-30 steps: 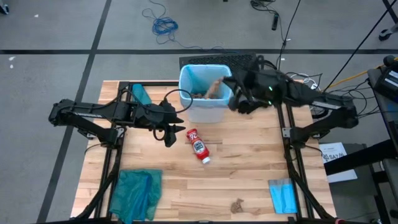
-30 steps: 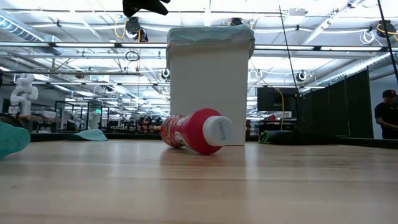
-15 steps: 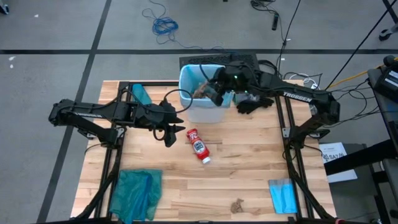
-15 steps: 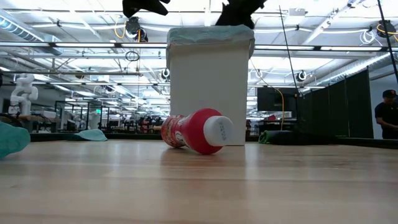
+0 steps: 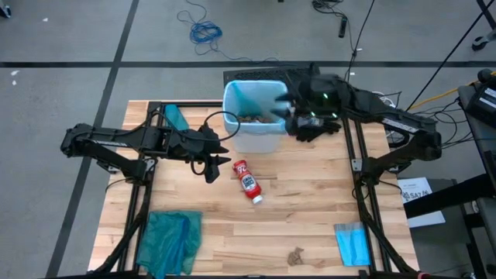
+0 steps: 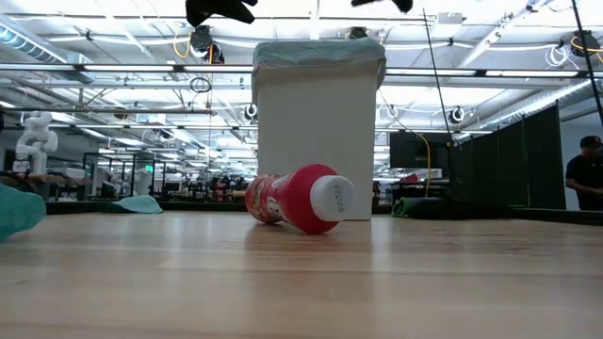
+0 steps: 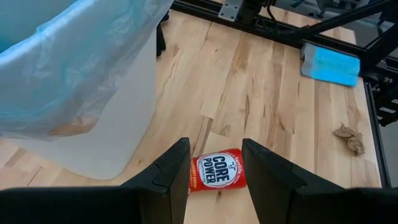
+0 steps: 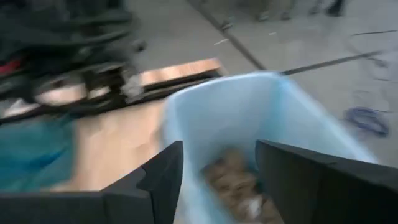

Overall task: Place trash/remove bag and relplace
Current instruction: Put the brown paper into the white trash bin

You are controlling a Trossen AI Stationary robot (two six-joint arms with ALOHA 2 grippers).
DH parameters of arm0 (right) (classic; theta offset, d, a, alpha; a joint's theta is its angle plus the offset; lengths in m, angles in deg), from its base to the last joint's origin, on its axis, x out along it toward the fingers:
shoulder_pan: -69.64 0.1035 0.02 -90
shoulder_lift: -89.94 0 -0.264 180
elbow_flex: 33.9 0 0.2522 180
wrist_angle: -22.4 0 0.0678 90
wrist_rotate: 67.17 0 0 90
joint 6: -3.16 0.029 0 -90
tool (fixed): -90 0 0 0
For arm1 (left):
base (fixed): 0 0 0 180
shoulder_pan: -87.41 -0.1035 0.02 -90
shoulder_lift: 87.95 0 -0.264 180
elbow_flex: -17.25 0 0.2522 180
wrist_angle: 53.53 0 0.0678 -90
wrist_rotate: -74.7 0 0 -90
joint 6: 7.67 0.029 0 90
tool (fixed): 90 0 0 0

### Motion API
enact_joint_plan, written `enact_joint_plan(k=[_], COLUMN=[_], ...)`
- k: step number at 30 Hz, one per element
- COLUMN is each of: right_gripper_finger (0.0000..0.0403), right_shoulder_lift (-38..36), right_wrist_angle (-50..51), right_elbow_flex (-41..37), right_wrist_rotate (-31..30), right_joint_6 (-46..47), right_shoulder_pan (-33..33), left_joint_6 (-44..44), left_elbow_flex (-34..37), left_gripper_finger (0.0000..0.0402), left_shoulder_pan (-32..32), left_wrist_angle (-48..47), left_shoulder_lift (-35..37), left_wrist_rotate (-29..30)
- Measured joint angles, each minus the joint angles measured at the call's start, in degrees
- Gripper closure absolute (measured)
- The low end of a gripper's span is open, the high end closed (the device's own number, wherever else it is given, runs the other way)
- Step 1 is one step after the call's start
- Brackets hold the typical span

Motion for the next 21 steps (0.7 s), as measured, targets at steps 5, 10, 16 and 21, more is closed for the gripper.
enact_joint_plan(k=[5, 10, 16, 21], right_gripper_finger=[0.0243, 0.0268, 0.0282, 0.0284], right_shoulder_lift=[-2.2, -2.0, -2.0, -2.0], right_wrist_angle=[7.4, 14.1, 12.8, 8.8], right_elbow_flex=[0.0, -1.9, -8.9, -15.3], right_wrist_rotate=[-1.6, -8.9, -10.9, -11.0], right_joint_6=[2.2, 6.4, 13.4, 18.3], right_shoulder_pan=[10.0, 20.8, 28.1, 32.0], left_joint_6=[-0.1, -0.3, -0.3, -0.3], left_elbow_flex=[0.0, 0.0, 0.0, 0.0], left_gripper_finger=[0.0261, 0.0261, 0.0261, 0.0261], left_shoulder_pan=[0.0, 0.0, 0.0, 0.0], left_wrist_angle=[0.0, 0.0, 0.0, 0.1], left_shoulder_lift=[0.0, 0.0, 0.0, 0.0], left_wrist_rotate=[0.0, 0.0, 0.0, 0.0])
